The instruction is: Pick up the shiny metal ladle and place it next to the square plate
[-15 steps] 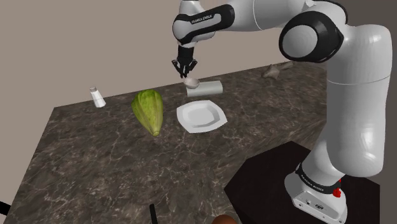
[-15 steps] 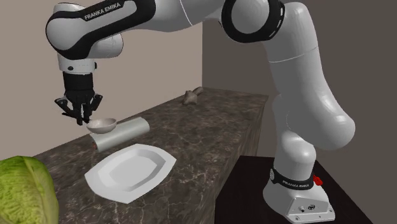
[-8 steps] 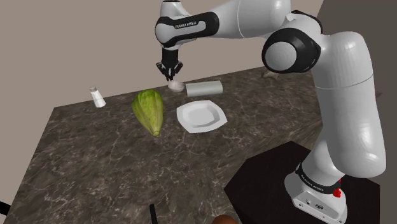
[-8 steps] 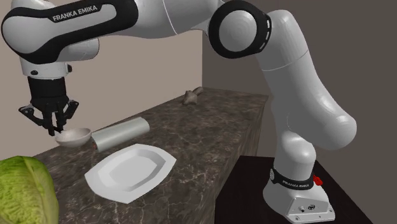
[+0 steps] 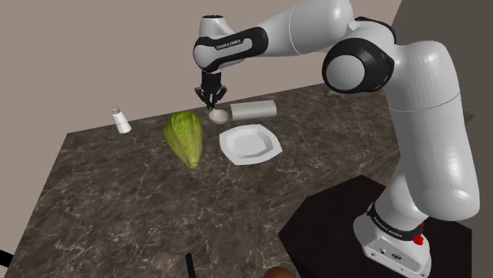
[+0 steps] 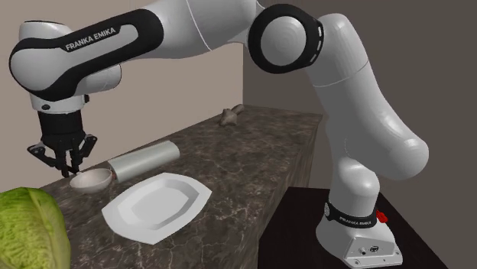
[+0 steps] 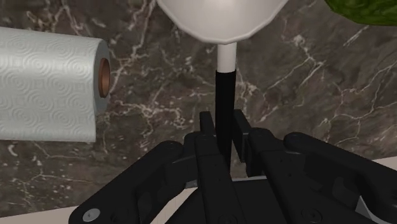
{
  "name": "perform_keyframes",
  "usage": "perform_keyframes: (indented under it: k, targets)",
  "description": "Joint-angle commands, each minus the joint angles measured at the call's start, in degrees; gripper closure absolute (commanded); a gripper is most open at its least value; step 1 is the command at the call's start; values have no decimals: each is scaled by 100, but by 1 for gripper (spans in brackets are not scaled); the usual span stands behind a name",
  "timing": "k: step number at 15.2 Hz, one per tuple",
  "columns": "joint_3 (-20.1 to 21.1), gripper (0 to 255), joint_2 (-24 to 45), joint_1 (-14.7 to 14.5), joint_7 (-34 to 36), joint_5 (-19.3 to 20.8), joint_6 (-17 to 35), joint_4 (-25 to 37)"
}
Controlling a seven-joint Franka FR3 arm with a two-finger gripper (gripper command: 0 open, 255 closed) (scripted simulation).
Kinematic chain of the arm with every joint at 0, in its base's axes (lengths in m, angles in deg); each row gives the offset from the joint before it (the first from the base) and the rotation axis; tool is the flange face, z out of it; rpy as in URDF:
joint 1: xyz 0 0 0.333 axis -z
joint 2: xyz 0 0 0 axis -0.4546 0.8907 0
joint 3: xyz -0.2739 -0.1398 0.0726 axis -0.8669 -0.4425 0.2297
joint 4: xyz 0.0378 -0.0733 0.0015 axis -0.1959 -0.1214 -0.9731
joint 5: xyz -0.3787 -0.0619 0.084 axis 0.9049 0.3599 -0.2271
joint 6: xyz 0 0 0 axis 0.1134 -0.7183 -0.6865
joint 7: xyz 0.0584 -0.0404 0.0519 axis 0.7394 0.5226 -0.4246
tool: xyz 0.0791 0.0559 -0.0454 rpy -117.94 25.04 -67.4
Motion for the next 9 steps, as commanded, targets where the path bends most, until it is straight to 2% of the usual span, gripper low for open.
perform_keyframes:
  k: [1,9]
  targets:
    - [6,255,49,11,-25,-16,120,-69]
    - [38,255,243,13,-74,-69,622,-380]
